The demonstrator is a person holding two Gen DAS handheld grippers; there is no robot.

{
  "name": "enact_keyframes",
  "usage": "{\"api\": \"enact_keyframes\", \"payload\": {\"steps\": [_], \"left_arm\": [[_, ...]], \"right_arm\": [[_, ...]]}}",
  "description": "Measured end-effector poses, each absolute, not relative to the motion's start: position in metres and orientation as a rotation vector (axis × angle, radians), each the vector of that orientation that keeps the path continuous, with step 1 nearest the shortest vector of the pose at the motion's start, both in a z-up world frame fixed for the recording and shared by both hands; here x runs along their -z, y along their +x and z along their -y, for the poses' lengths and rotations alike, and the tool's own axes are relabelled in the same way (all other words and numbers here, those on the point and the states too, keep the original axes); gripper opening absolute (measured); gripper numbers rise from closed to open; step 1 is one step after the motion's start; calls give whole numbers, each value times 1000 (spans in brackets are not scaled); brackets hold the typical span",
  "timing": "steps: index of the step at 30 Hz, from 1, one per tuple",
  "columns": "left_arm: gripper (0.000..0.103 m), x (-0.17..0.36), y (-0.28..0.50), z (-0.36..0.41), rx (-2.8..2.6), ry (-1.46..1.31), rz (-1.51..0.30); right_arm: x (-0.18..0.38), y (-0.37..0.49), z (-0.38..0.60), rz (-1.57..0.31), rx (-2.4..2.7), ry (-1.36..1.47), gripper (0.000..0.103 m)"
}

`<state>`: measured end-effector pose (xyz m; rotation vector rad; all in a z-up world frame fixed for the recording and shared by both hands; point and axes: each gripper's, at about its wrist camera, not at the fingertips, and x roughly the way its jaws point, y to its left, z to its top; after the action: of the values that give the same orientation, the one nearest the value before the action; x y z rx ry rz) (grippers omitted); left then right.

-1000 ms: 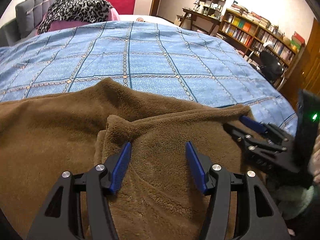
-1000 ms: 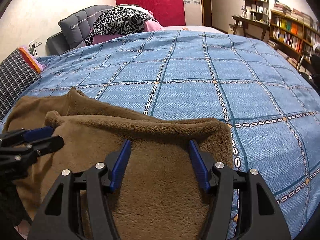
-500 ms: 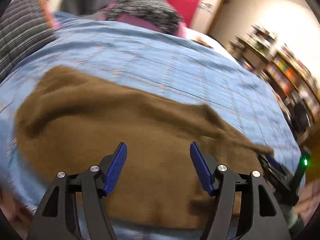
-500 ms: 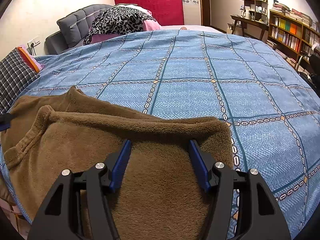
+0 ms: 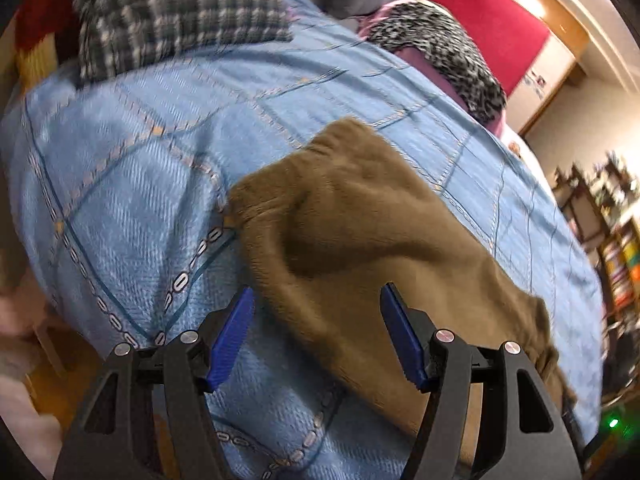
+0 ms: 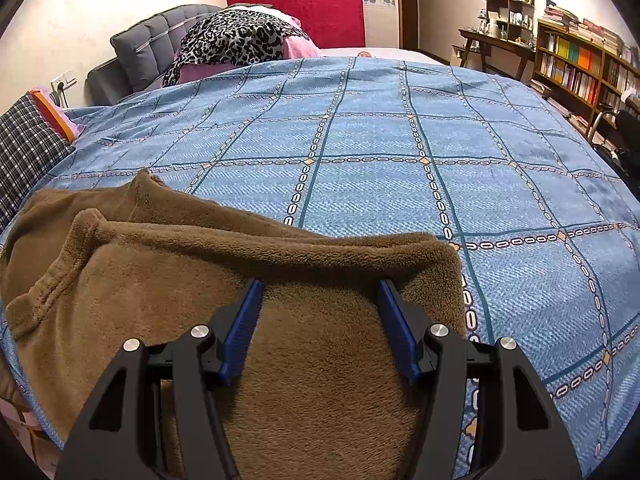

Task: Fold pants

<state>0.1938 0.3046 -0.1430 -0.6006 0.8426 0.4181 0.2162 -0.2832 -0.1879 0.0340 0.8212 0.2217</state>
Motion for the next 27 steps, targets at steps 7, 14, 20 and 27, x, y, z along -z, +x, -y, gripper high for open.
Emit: {"api": "enact_keyframes", "payload": {"steps": [7,14,20,27], "left_arm": [[66,168,211,-328,-385,-718,-832],[66,171,231,-340,-294,-824,-768],[71,178,244,-347,-234,-906,-735],[68,181,254,-353,-181,-991,-715]], "right_arm": [[188,216,283,-822,-219,30,61],[189,218,281,-823,-209,24,61],[189,218,281,-826,-201,17,61],[189,217,280,-828,-193,11,61]]}}
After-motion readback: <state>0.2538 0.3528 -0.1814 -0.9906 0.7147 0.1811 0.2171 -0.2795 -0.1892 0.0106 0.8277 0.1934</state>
